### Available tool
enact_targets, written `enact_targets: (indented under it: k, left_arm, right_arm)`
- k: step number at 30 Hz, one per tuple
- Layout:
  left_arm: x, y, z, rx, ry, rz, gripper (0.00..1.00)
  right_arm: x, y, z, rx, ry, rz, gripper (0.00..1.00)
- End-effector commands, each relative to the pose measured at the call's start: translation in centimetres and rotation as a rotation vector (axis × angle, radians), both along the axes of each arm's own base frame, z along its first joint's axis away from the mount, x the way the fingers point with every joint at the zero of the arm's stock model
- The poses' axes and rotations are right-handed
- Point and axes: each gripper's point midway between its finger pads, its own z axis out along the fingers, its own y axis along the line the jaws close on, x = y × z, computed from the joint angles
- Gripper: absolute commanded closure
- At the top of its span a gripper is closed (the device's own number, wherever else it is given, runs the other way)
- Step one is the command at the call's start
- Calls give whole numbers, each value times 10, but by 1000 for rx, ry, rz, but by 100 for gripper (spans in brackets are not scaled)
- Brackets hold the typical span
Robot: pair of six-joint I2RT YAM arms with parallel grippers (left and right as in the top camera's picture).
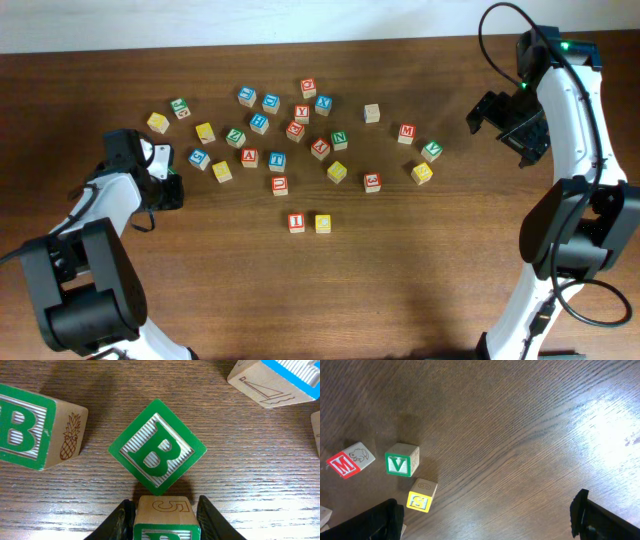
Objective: Spell out ICRA
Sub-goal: 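Lower the left gripper and close it on the green R block, then carry the R block right toward the front-center row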
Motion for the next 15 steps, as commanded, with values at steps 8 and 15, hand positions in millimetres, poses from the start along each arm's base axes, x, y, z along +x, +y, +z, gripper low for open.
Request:
enact_targets:
  k: [8,15]
  left_arm:
    - [2,-1,9,-14,-25,15,71]
    - [0,-2,11,-15,-20,15,77]
  right_arm:
    - [2,2,-1,1,-1,3,2]
    - [2,2,-1,1,-1,3,2]
